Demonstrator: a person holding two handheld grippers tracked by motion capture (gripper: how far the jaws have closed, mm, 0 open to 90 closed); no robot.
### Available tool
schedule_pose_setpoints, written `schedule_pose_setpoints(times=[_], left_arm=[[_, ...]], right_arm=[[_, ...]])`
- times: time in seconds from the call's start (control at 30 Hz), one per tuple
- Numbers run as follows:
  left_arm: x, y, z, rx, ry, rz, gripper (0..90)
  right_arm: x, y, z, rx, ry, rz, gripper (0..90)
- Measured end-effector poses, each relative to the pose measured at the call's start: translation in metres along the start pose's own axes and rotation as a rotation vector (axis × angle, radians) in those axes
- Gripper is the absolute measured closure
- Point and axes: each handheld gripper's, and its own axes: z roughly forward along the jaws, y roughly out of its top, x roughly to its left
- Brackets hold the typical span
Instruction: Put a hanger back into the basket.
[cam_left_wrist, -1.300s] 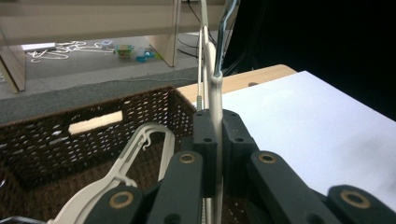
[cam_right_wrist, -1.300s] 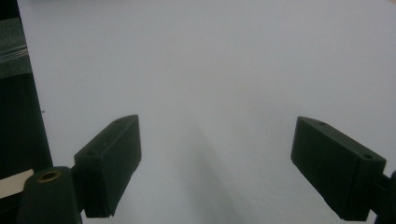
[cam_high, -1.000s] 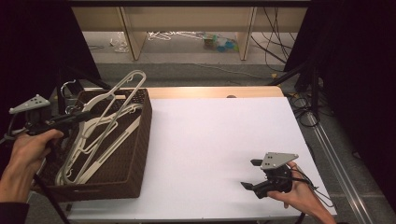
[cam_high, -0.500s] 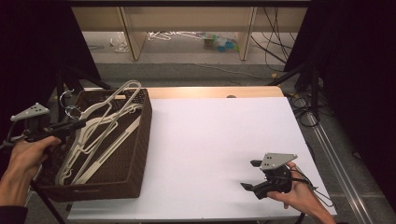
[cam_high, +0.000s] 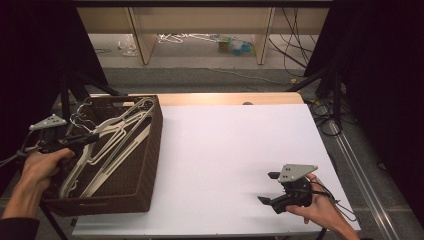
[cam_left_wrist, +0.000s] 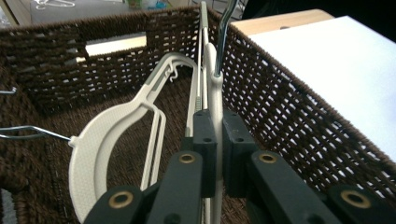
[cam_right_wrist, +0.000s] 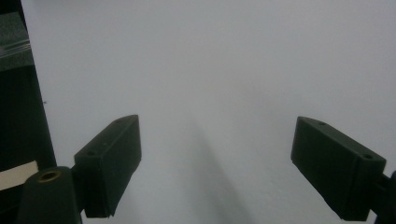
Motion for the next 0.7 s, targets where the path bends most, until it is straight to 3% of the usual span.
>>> schedule_pose_setpoints(times=[0.33,0.57,0.7], left_arm=[[0.003,-0.014,0.020,0.038,-0.001,-0.031,85.0],[0.005,-0.015,0.024,0.048,0.066,-0.049,83.1],[0.008,-0.018,0.024,0.034,0.123,-0.086,81.0]], right_arm=[[0.000,-0.001,0.001,0.002,0.005,-0.008,17.2],[0.000,-0.002,0.001,0.009,0.004,-0.002,17.2],[0.000,-0.002,0.001,0.007,0.003,-0.002,17.2]])
